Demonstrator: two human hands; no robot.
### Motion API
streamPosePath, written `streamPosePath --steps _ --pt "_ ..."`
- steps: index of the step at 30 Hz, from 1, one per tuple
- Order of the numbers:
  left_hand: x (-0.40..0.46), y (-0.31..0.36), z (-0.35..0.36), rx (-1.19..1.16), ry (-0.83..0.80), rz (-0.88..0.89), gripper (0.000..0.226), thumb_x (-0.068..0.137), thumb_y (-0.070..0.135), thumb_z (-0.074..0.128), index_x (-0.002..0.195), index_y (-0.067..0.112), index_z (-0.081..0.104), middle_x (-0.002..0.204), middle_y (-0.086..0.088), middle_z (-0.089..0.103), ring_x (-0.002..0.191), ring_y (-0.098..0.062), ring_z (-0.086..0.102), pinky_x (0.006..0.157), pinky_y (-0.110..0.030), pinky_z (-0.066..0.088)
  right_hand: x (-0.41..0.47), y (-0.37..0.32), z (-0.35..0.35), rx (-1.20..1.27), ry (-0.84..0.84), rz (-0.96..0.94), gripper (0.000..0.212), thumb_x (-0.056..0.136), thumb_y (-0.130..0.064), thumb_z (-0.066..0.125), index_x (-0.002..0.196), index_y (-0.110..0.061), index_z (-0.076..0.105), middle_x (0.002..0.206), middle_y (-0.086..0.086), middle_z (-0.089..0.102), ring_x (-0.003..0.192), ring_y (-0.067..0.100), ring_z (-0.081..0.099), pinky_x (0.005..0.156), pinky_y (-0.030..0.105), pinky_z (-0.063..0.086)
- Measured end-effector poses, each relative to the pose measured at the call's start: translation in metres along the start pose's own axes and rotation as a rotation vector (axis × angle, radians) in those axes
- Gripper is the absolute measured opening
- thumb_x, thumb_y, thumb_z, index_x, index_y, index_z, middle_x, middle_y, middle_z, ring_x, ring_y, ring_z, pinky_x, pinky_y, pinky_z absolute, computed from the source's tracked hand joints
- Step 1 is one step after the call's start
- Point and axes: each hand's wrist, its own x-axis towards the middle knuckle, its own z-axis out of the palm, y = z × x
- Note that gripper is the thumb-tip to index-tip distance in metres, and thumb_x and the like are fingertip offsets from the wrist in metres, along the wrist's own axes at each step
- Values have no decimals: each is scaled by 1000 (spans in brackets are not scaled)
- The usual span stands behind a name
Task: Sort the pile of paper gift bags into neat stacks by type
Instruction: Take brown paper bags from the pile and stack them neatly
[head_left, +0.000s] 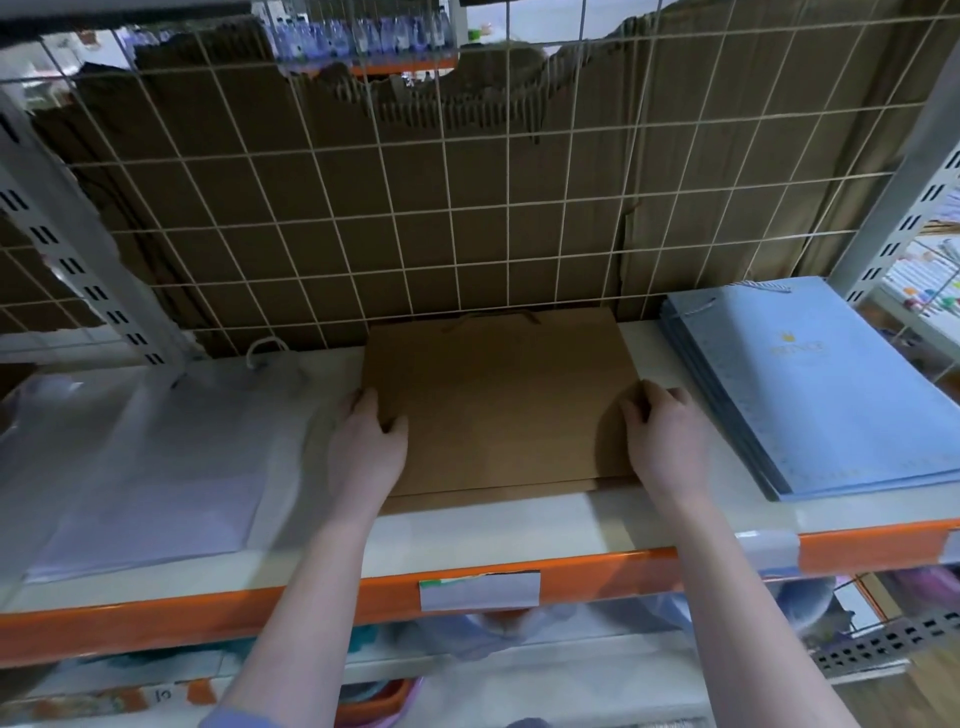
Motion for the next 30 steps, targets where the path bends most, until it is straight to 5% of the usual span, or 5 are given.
streamPosePath --steps 7,15,20,25,30 --pt "-10 -2 -14 108 133 103 39 97 26 45 135 19 47 139 -7 48 120 -28 51 88 -36 47 -19 -19 -5 -106 128 -123 36 92 -19 52 123 -1 57 118 24 58 109 42 49 89 47 40" --pt "-29 -22 -46 218 132 108 39 95 23 47 132 15 50 141 -9 44 127 -29 41 96 -42 41 -73 -76 20 -175 -28 -284 32 87 -25 60 112 -5 63 112 22 60 105 42 53 86 44 45" --pt "-46 -88 -87 212 252 113 35 84 10 60 119 5 62 126 -18 57 114 -37 53 86 -44 47 -115 -122 39 -149 -62 -379 24 75 -17 73 94 -3 69 93 23 65 87 43 60 75 43 51" --pt "-61 -172 -147 290 310 42 38 83 14 61 120 5 61 123 -19 59 111 -39 53 97 -45 38 -174 -194 61 -125 -78 -452 30 62 -12 81 88 -2 69 82 22 64 77 42 61 66 42 52" --pt "-83 -267 -219 303 383 15 34 76 9 67 109 3 66 109 -19 63 99 -41 57 85 -46 46 -253 -274 97 -68 -133 -482 34 77 -15 70 108 -2 66 107 27 63 102 45 56 84 49 47"
